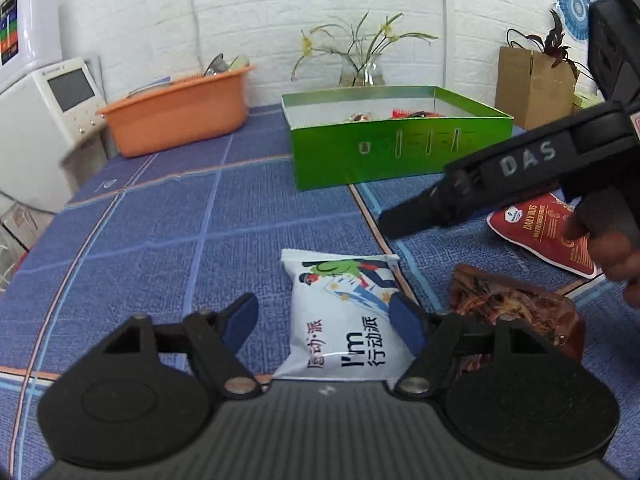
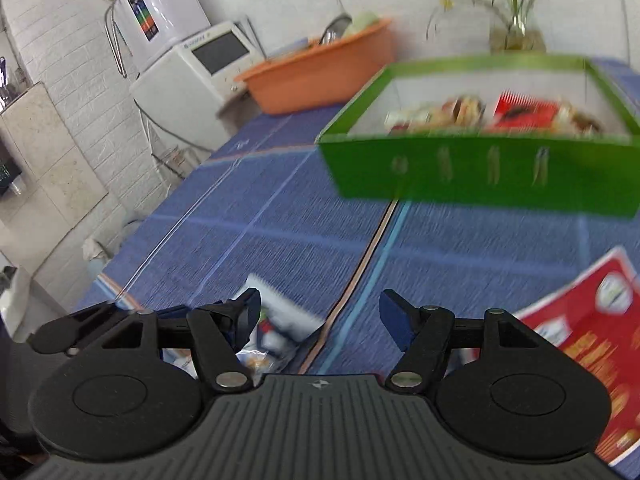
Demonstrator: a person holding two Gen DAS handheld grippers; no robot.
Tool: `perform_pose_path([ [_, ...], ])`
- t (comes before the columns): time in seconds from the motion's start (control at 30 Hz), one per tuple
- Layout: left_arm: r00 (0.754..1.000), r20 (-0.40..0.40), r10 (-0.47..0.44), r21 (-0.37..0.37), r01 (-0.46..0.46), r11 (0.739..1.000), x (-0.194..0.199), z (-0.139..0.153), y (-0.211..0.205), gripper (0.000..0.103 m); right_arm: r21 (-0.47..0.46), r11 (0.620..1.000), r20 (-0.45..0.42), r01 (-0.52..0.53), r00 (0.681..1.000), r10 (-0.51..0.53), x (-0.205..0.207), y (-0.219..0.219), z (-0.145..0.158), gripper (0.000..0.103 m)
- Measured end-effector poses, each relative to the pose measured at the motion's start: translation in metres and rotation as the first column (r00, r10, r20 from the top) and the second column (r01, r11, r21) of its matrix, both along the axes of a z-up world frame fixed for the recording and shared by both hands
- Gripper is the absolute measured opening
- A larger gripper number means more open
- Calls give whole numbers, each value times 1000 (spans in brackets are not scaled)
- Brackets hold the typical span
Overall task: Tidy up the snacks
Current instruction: 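Grasp the white printed snack bag with the right gripper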
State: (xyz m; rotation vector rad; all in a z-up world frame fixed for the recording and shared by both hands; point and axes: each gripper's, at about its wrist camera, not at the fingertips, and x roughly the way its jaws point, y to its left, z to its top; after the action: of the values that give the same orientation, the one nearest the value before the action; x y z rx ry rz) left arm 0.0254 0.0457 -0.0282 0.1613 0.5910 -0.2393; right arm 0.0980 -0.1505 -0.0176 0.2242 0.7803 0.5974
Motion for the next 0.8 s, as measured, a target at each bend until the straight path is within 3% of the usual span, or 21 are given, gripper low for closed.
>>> perform_pose_path([
  [0.1, 1000, -13, -9, -25, 9, 1000, 0, -2, 1, 73, 1, 1000, -79, 6, 997, -6, 4, 12, -8, 103],
  [0.23, 995, -77, -64, -70, 59, 996, -3, -8, 6, 73, -6, 1000, -81, 7, 997, -8, 2, 26, -8, 103],
  [0.3, 995, -68, -70, -67, 66, 996, -6, -11, 6, 73, 2, 1000, -81, -26, 996, 26, 0, 34, -8, 103],
  [0.47, 997, -47, -62, -106, 57, 993, -7, -13, 15, 73, -113, 990, 8, -83, 996, 85, -10, 60, -6, 103],
  [0.57, 998, -46, -53, -114, 47, 992, -7, -13, 19, 69, -113, 986, 53, -126, 990, 132, -13, 61, -8, 102],
  [0.7, 999, -41, -32, -132, 27, 991, -6, -12, 25, 66, -96, 986, 113, -133, 983, 144, -17, 56, -2, 69],
  [0.8, 999, -37, -34, -144, 29, 989, -6, -10, 27, 65, -78, 988, 145, -133, 979, 143, -20, 57, 2, 61],
])
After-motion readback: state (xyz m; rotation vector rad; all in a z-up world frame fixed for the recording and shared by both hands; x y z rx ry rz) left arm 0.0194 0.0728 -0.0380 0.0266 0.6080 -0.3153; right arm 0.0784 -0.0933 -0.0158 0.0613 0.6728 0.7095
